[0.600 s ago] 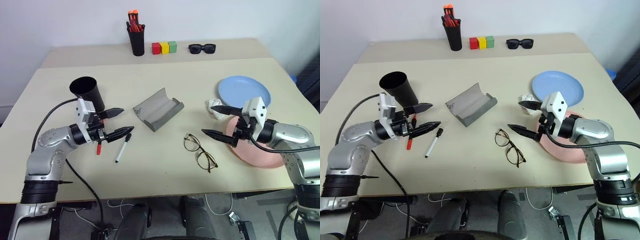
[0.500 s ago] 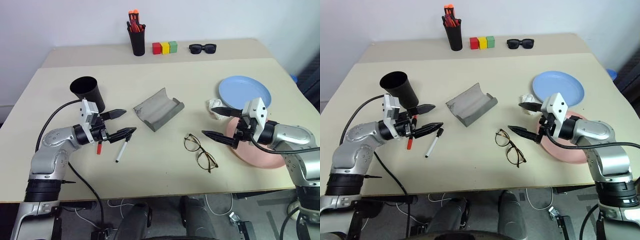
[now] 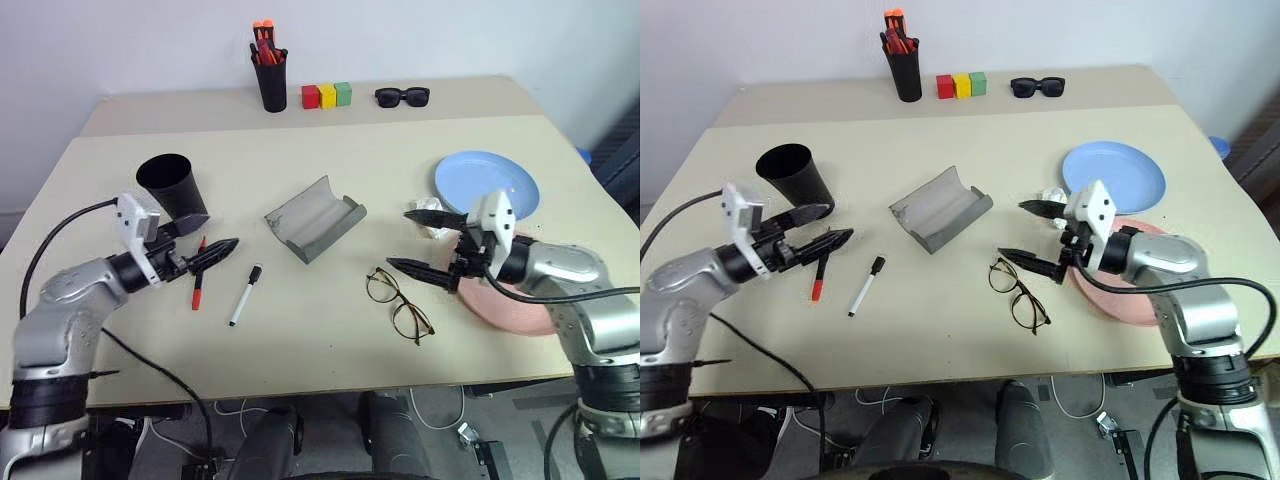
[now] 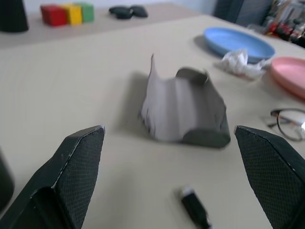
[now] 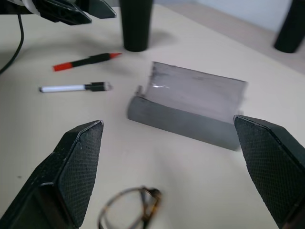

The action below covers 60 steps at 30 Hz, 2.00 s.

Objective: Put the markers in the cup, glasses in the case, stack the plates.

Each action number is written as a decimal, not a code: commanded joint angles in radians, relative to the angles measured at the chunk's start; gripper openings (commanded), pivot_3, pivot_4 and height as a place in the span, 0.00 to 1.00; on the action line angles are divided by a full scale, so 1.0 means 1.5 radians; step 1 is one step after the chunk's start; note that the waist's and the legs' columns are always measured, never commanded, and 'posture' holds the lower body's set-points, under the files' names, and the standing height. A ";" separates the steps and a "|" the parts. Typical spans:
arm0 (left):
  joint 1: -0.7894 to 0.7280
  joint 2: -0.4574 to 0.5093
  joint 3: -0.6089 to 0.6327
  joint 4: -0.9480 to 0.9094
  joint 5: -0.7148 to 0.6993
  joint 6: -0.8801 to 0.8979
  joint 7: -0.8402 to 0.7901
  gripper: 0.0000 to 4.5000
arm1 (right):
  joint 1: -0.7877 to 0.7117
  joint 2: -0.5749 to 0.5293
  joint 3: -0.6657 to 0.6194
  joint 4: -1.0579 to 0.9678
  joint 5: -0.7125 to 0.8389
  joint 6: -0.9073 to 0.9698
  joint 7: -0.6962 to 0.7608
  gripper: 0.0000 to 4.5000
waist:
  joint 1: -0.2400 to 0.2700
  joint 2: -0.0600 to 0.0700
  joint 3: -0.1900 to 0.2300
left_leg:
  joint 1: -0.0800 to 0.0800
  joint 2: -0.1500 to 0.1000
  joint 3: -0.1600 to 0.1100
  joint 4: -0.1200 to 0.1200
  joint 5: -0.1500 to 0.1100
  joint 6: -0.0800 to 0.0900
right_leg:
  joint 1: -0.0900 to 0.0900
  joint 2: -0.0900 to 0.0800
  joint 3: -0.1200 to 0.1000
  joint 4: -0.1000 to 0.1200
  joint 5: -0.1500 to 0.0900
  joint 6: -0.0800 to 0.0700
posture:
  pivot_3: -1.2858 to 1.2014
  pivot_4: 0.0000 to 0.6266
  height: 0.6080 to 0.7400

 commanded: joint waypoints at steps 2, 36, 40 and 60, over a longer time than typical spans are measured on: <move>0.005 0.036 0.054 -0.077 0.000 0.108 0.126 1.00 | -0.032 0.018 0.011 -0.022 0.017 0.006 -0.004 0.99 | 0.002 0.000 0.000 | 0.000 0.000 0.000 0.000 0.000 0.000 | 0.000 0.000 0.000 0.000 0.000 0.000 | 0.52 0.24 1.00; -0.262 -0.175 0.039 -0.046 0.116 0.709 0.559 0.81 | -0.045 0.080 0.064 -0.037 -0.010 -0.028 -0.031 1.00 | 0.000 -0.001 0.000 | 0.000 -0.002 -0.001 0.000 0.001 -0.002 | 0.000 0.001 0.000 0.001 0.000 0.000 | 0.52 0.24 1.00; -0.266 -0.188 0.042 -0.037 0.132 0.709 0.548 0.40 | -0.043 0.077 0.063 -0.038 -0.012 -0.027 -0.033 1.00 | 0.000 -0.001 0.000 | 0.000 -0.002 -0.001 0.000 0.001 -0.002 | 0.000 0.001 0.000 0.001 0.000 0.000 | 0.52 0.24 1.00; -0.321 -0.121 -0.056 -0.034 0.180 0.082 0.298 0.02 | -0.070 0.088 0.071 -0.005 -0.029 -0.039 -0.034 1.00 | 0.002 -0.001 0.000 | 0.000 -0.001 -0.001 0.000 0.003 -0.006 | 0.000 0.000 0.000 0.001 0.000 0.000 | 0.52 0.24 1.00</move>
